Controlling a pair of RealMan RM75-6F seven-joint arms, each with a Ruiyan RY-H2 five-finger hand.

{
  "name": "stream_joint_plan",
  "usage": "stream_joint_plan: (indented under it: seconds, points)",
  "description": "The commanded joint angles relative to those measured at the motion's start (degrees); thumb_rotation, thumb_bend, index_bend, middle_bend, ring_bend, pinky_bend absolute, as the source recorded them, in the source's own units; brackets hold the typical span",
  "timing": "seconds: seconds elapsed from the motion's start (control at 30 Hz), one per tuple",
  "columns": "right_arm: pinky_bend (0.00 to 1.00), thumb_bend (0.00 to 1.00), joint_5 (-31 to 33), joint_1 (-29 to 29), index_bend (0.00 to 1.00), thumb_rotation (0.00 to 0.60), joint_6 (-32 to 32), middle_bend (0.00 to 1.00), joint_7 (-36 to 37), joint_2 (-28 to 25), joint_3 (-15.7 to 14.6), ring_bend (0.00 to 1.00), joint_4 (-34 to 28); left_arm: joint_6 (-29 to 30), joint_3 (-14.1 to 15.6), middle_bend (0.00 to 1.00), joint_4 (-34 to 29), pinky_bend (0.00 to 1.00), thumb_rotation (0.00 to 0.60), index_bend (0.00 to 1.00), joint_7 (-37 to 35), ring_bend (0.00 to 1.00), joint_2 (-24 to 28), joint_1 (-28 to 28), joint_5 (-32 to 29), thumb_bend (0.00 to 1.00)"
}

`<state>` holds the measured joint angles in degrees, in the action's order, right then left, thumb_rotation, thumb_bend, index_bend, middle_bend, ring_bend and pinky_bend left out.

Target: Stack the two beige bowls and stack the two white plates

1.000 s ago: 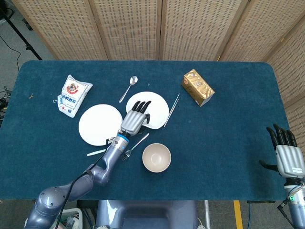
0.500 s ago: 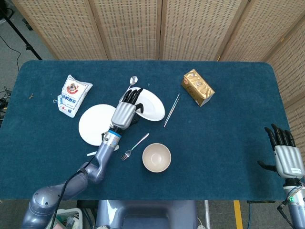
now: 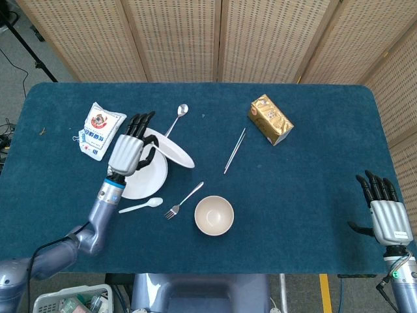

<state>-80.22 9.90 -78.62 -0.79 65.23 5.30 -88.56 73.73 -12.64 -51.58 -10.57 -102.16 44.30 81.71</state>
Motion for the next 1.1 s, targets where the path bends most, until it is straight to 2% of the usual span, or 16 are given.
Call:
stream_joint_plan:
  seconds: [0.03, 0.23, 0.3, 0.53, 0.6, 0.67, 0.73, 0.77, 0.87, 1.1]
  points:
    - [0.0, 0.0, -0.44, -0.07, 0.0, 0.6, -0.17, 0.0, -0.06, -0.04, -0.16, 0.0, -0.33, 3.07, 1.84, 0.0, -3.92, 0.0, 0.6, 0.9, -1.37, 0.0, 3.42, -3.97, 0.46, 0.5]
    - [0.0, 0.0, -1.21, -0.14, 0.0, 0.6, -0.4, 0.0, -0.15, -0.04, -0.34, 0.0, -0.79, 5.56, 3.22, 0.0, -5.92, 0.0, 0.6, 0.9, -3.24, 0.0, 6.14, -7.9, 0.76, 0.5]
    - [0.0, 0.0, -1.39, -0.17, 0.0, 0.6, -0.45, 0.0, -0.27, -0.03, -0.39, 0.0, -0.91, 6.08, 4.33, 0.0, -5.07, 0.0, 0.6, 0.9, -3.49, 0.0, 6.54, -9.74, 0.72, 0.5]
    - [0.0, 0.0, -1.65, -0.28, 0.0, 0.6, -0.6, 0.0, -0.44, -0.02, -0.44, 0.0, -1.06, 5.43, 5.1, 0.0, -2.93, 0.0, 0.6, 0.89, -6.12, 0.0, 6.39, -11.29, 0.75, 0.49]
    - [0.0, 0.0, -1.63, -0.29, 0.0, 0.6, -0.57, 0.0, -0.44, -0.02, -0.43, 0.0, -1.08, 5.35, 5.4, 0.0, -2.4, 0.0, 0.6, 0.78, -6.73, 0.0, 6.39, -11.76, 0.89, 0.47]
    - [0.0, 0.0, -1.53, -0.31, 0.0, 0.6, -0.54, 0.0, -0.44, -0.04, -0.36, 0.0, -1.12, 4.02, 6.37, 0.0, -2.06, 0.0, 0.6, 0.49, -7.56, 0.0, 6.92, -12.47, 0.96, 0.44]
    - [0.0, 0.0, -1.56, -0.35, 0.0, 0.6, -0.6, 0.0, -0.48, -0.05, -0.34, 0.0, -1.19, 0.89, 7.78, 0.0, -3.12, 0.0, 0.6, 0.29, -7.87, 0.0, 8.55, -12.88, 0.78, 0.43]
    - [0.0, 0.0, -1.57, -0.38, 0.0, 0.6, -0.65, 0.0, -0.52, -0.06, -0.33, 0.0, -1.23, -0.44, 8.24, 0.0, -4.16, 0.0, 0.6, 0.22, -7.97, 0.0, 9.63, -13.0, 0.66, 0.42]
    - [0.0, 0.0, -1.53, -0.43, 0.0, 0.6, -0.58, 0.0, -0.57, -0.09, -0.36, 0.0, -1.4, -3.37, 9.17, 0.0, -7.26, 0.0, 0.6, 0.15, -7.43, 0.0, 12.94, -13.35, 0.32, 0.41]
    - [0.0, 0.0, -1.42, -0.4, 0.0, 0.6, -0.18, 0.0, -0.57, -0.12, -0.4, 0.0, -1.57, -9.59, 9.99, 0.0, -13.25, 0.0, 0.6, 0.13, -2.15, 0.0, 18.9, -13.68, -2.14, 0.41]
